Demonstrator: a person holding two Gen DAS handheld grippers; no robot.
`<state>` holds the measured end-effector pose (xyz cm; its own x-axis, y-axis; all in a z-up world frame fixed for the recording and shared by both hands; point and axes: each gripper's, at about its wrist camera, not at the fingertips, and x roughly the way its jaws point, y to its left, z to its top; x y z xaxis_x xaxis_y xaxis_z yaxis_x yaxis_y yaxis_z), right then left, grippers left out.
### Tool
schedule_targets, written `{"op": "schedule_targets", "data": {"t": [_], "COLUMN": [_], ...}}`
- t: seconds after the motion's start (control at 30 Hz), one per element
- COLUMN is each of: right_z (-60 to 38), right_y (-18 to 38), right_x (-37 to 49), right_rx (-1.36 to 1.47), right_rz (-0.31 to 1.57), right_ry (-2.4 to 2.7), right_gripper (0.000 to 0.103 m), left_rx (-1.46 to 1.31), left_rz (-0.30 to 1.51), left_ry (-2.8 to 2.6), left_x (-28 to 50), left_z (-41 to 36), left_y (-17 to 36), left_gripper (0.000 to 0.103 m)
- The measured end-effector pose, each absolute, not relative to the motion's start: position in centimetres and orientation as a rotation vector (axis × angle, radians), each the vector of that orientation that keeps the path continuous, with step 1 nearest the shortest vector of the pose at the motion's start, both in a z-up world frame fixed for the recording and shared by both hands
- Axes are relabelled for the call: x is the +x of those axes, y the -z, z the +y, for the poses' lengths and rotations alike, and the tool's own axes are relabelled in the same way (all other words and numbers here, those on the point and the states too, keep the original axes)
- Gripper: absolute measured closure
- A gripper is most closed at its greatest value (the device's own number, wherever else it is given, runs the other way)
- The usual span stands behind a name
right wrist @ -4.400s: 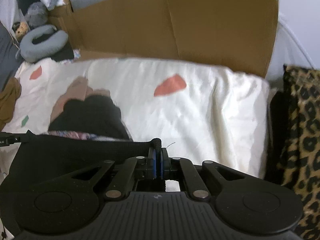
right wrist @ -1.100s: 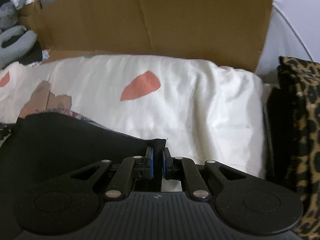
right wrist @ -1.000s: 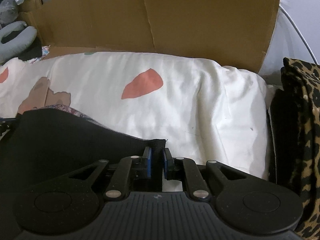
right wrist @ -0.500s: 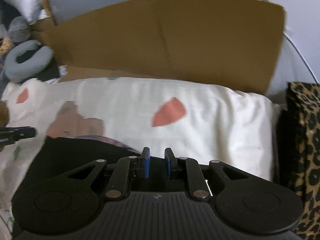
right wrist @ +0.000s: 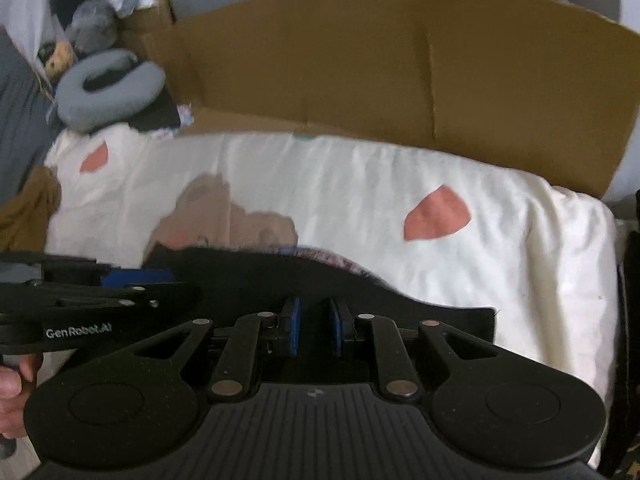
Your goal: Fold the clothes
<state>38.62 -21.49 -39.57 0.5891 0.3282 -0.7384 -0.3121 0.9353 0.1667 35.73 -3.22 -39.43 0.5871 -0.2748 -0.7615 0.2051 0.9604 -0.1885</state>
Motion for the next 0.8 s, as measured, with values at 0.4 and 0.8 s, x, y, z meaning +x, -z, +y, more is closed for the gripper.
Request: {"op": "schedule_targets", "data": {"t": [0.4,0.8], "right_z": [-20.8,-21.5], "right_y": [42.5,42.3], "right_x": [40.2,41.0], "right_rx": [-0.006,0.015], "right_rz": [0.878,0.915], "right_ry": [-0.377,-0.432], "right_gripper": [0.08,0.079], "left_rx": [-0.073,-0.024], "left_rz": [0.903,0.904], "left_ry": [0.305,0.257], "left_x": [36.8,36.9], "left_z": [-3.1,-3.8], "left_y": [41.7,40.9], "left_gripper": [0.063,0.056]}}
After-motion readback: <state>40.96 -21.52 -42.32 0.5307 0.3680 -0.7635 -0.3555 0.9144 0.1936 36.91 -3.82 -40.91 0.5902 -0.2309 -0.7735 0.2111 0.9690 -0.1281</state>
